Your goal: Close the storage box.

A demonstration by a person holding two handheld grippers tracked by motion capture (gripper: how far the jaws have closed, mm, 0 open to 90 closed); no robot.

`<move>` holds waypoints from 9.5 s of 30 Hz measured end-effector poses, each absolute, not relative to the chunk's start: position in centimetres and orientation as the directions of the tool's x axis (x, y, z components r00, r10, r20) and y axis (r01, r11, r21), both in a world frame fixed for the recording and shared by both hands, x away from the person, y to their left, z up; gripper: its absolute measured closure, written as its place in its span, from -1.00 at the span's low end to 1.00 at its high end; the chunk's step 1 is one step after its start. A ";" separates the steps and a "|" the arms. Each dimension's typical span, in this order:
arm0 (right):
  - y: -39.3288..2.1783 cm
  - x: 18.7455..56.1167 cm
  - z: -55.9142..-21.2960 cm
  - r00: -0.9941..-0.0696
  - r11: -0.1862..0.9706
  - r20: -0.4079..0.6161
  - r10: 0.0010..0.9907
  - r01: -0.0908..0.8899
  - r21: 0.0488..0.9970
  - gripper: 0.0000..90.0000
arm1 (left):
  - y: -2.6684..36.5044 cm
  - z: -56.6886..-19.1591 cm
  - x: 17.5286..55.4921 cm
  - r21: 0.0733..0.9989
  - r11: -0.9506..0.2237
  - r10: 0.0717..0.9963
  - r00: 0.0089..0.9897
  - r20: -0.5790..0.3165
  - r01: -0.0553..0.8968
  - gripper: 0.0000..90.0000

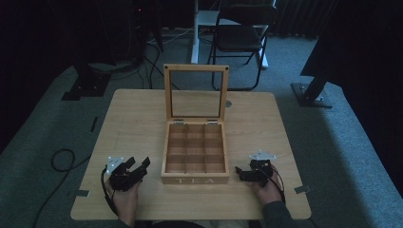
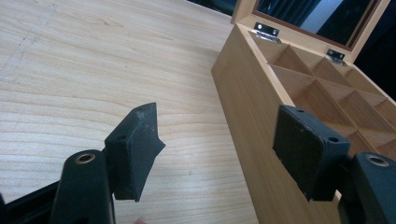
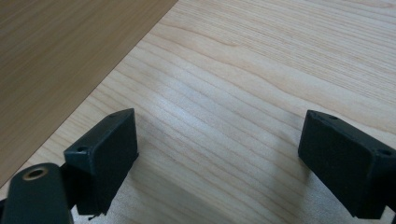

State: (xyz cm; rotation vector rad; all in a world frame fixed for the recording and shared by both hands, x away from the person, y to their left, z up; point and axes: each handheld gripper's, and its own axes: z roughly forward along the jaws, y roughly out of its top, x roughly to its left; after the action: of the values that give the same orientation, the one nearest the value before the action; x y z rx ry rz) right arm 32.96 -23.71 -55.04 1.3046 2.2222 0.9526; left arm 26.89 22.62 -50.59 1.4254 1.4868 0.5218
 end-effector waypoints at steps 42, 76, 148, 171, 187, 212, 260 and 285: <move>-23.7 32.9 -55.0 -0.483 0.331 0.005 0.876 0.608 0.722 -0.74 | 22.8 -44.9 29.8 0.844 0.095 0.897 0.323 -0.303 0.528 -0.21; -23.6 32.8 -55.0 -0.471 0.324 0.004 0.882 0.611 0.722 -0.74 | 24.2 -39.5 35.4 0.884 0.106 0.896 0.341 -0.284 0.456 -0.23; -23.4 32.7 -55.0 -0.475 0.326 0.005 0.880 0.611 0.721 -0.74 | 17.9 -37.3 50.7 0.892 -0.051 0.884 0.436 -0.169 0.450 -0.25; -23.4 32.7 -55.0 -0.477 0.328 0.004 0.879 0.609 0.722 -0.74 | 16.1 -37.0 52.5 0.888 -0.039 0.872 0.450 -0.194 0.458 0.06; -23.4 32.7 -55.0 -0.477 0.328 0.003 0.879 0.610 0.722 -0.74 | 16.7 -36.1 50.5 0.894 -0.039 0.837 0.503 -0.215 0.447 0.10; -23.4 32.7 -55.0 -0.477 0.329 0.001 0.879 0.608 0.723 -0.74 | 18.0 -34.3 42.8 0.918 -0.019 0.822 0.528 -0.211 0.396 0.17; -23.1 32.8 -55.0 -0.477 0.327 0.004 0.879 0.610 0.722 -0.74 | 17.5 -37.0 34.5 0.899 -0.053 0.832 0.516 -0.201 0.436 -0.01; -23.2 32.8 -55.0 -0.478 0.329 0.003 0.878 0.608 0.723 -0.74 | 16.5 -39.4 30.7 0.894 -0.079 0.859 0.485 -0.164 0.441 -0.03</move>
State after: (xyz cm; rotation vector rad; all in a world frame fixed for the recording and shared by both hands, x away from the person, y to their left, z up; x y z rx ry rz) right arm 32.80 -23.15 -55.04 1.3146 2.2095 0.9465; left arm 30.70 16.53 -39.41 1.7039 1.1180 0.5082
